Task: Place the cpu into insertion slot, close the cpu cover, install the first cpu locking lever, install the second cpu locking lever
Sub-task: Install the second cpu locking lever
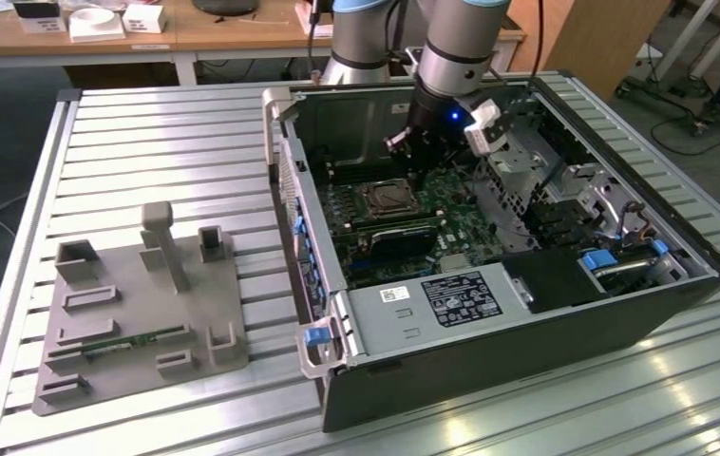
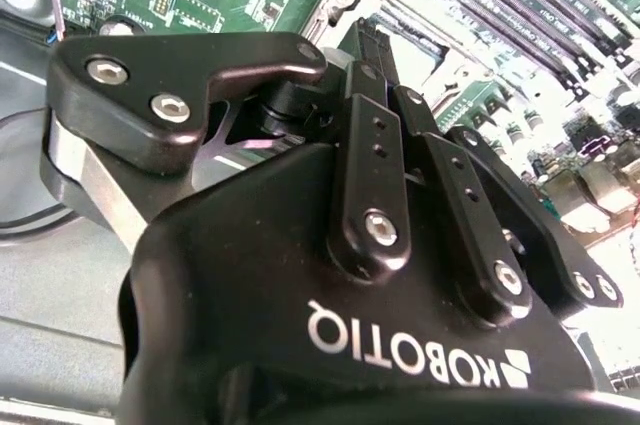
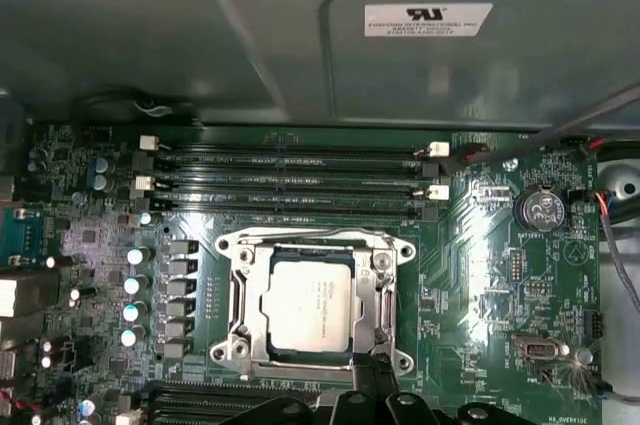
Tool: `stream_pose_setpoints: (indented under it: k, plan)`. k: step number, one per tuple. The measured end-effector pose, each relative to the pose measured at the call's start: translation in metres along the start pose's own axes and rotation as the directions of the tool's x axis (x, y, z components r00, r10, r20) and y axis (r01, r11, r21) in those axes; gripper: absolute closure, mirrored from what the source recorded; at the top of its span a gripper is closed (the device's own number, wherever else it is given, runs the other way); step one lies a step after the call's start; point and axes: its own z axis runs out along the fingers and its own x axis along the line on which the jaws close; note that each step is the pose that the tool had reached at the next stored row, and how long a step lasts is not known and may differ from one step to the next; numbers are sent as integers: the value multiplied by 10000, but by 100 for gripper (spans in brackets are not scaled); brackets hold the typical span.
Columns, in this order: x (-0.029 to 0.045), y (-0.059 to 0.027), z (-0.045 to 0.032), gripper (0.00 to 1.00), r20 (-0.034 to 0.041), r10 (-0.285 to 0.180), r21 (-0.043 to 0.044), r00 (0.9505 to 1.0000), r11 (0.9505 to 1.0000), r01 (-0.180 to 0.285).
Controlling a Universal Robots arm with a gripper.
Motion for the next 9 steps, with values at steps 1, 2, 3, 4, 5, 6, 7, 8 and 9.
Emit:
stream_pose_setpoints:
  k: [1,2,3,4,5,6,7,8,9]
  plan:
    - [0,-11,-1,90,0,0,0,10000,10000,0]
    - [0,-26,-2,90,0,0,1,10000,10000,0]
    - [1,-42,-3,90,-1,0,1,10000,10000,0]
    - [1,-58,-4,90,-1,0,2,10000,10000,0]
    - [1,-75,-4,90,0,0,1,10000,10000,0]
    - [2,-93,-5,90,0,0,0,10000,10000,0]
    - [2,-110,-6,90,0,0,0,10000,10000,0]
    - [2,-126,-7,90,0,0,0,10000,10000,0]
    - [3,-143,-8,90,-1,0,2,10000,10000,0]
